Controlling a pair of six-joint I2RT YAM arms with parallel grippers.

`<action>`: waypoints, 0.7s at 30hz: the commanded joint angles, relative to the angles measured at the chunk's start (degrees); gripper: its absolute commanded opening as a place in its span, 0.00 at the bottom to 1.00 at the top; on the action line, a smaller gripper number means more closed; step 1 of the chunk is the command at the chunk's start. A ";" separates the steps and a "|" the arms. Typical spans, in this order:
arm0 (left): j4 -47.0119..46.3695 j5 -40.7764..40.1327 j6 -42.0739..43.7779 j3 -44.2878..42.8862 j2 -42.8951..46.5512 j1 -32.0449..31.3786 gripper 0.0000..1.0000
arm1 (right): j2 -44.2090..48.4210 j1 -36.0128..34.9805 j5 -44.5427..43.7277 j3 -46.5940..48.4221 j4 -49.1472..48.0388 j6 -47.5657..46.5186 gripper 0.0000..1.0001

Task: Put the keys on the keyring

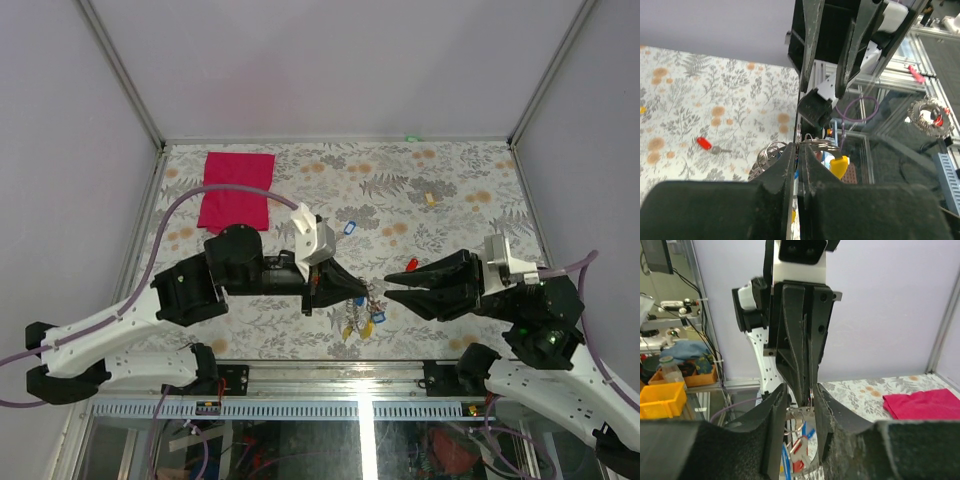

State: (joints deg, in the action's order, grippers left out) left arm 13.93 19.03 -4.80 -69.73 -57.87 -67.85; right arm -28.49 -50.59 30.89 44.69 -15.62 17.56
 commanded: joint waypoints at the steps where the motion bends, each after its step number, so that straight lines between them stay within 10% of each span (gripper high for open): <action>1: 16.38 -1.29 5.41 -9.39 -2.70 -0.33 0.00 | 1.36 0.01 -1.82 3.48 13.29 -7.34 0.35; 10: 42.88 -4.68 10.32 -27.26 -14.99 -0.33 0.00 | 1.73 0.01 -1.80 0.49 16.11 -8.69 0.35; 21: 53.82 -8.25 12.27 -38.24 -22.78 -2.36 0.00 | -2.68 0.00 3.08 -2.01 10.58 -6.83 0.37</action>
State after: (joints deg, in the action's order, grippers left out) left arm 63.70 12.29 5.54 -103.72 -79.90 -69.10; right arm -29.85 -50.59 31.62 42.98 -0.10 10.00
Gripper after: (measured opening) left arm 0.022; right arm 0.361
